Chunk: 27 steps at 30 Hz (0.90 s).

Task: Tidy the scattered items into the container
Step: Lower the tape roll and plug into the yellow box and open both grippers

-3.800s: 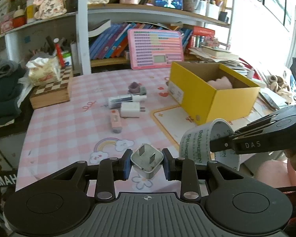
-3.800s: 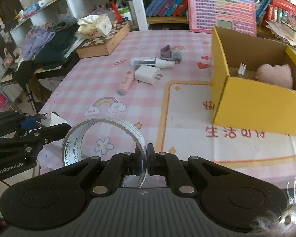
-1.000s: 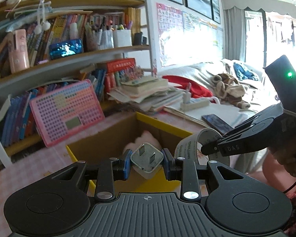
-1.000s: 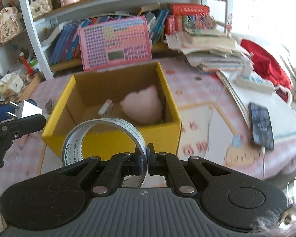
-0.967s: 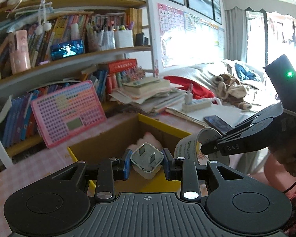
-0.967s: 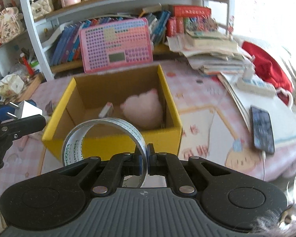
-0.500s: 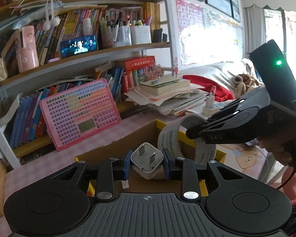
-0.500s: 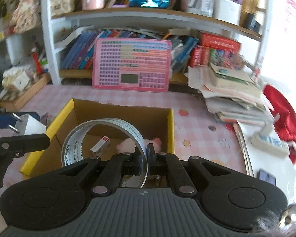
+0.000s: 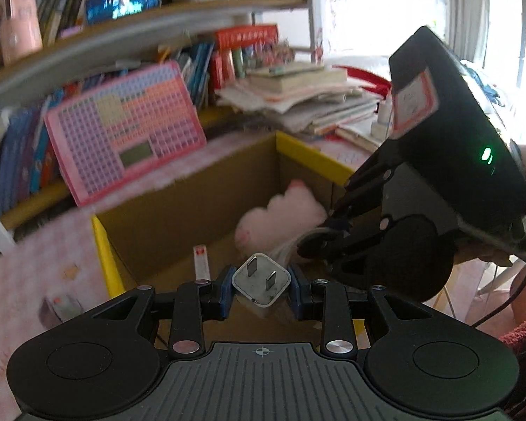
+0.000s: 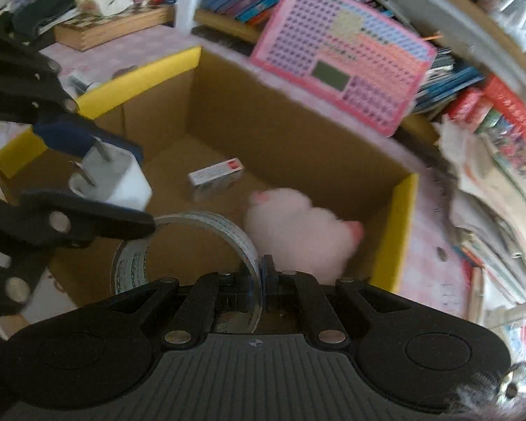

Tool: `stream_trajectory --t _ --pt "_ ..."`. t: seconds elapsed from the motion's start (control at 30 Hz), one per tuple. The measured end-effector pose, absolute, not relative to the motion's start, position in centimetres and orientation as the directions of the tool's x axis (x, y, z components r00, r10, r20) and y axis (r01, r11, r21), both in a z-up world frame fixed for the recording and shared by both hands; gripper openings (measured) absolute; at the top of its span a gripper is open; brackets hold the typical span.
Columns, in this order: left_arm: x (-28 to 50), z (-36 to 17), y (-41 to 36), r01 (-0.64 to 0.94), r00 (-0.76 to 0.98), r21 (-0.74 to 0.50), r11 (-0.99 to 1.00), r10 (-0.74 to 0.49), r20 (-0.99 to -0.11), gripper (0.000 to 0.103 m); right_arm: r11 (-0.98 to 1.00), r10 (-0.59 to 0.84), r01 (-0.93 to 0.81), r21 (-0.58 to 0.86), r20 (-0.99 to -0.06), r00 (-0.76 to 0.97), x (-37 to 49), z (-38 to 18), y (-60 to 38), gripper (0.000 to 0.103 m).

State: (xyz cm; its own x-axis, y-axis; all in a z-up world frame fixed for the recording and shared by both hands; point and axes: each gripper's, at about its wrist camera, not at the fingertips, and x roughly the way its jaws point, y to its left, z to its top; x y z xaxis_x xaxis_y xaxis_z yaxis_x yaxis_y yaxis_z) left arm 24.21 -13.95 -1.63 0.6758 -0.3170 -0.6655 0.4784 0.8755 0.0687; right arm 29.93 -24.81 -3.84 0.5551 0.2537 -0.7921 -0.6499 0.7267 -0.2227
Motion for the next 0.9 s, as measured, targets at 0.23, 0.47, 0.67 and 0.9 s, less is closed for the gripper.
stream_trajectory --t 0.23,0.47,0.67,0.9 --pt "25.3 -3.2 -13.7 0.443 0.616 0.0 0.897 -0.304 -0.727 0.03 0.704 0.269 -0.693 -0.155 -0.845 0.462 31.7 -4.4 -24.9 0.009" --pt "24.6 -2.9 -14.5 0.426 0.595 -0.052 0.903 -0.322 -0.736 0.03 0.686 0.289 -0.719 -0.11 -0.866 0.408 32.1 -4.3 -25.1 0.009" --pt "24.7 -3.3 -14.7 0.41 0.588 -0.057 0.91 -0.311 -0.747 0.03 0.66 0.281 -0.743 -0.112 -0.88 0.382 31.9 -3.7 -24.5 0.009" --pt "25.0 -3.7 -13.7 0.397 0.581 -0.103 0.912 -0.337 -0.741 0.032 0.666 0.257 -0.739 -0.105 -0.897 0.359 32.4 -3.5 -24.0 0.009"
